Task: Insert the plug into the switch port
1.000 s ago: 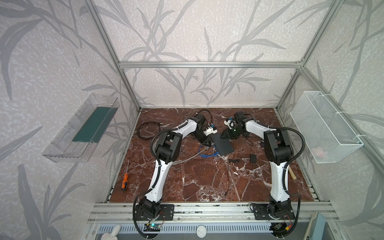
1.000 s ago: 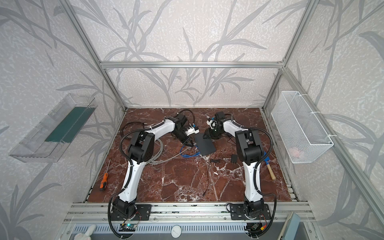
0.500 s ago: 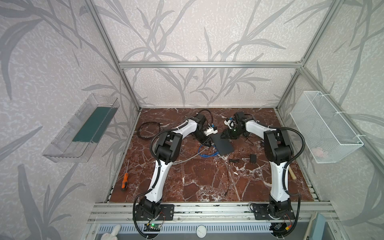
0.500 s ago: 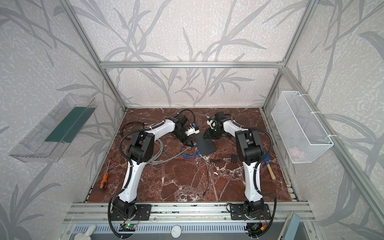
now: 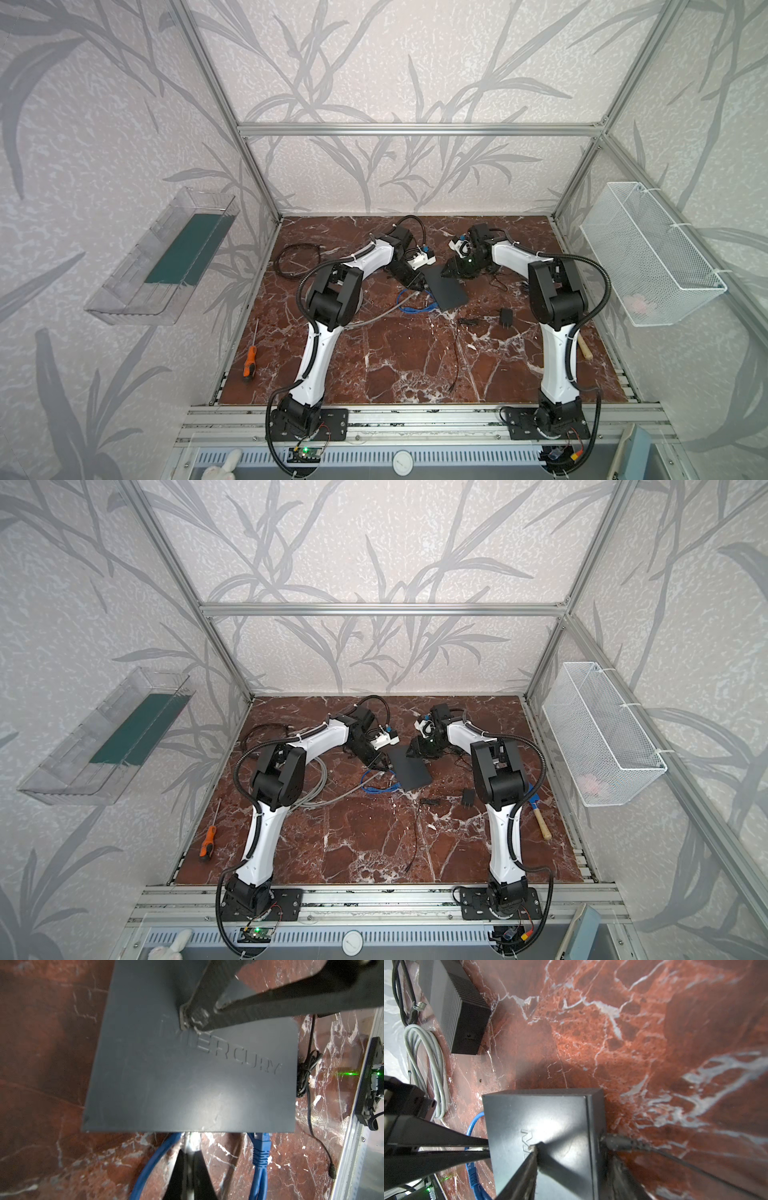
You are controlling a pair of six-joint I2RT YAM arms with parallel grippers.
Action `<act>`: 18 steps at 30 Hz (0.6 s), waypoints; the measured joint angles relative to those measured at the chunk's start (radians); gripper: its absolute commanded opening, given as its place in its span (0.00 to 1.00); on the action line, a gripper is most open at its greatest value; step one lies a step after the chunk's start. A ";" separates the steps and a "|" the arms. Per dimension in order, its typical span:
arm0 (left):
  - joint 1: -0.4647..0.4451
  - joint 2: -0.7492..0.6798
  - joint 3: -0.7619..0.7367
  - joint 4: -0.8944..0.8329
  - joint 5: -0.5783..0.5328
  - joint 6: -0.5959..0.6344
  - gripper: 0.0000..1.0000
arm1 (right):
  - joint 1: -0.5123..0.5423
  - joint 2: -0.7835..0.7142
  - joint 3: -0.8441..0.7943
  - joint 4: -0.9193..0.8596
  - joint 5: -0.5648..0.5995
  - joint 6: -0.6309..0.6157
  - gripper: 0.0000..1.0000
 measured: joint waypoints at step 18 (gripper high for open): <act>0.000 0.000 -0.008 0.018 -0.002 -0.019 0.00 | 0.000 -0.014 -0.039 0.035 -0.015 -0.069 0.49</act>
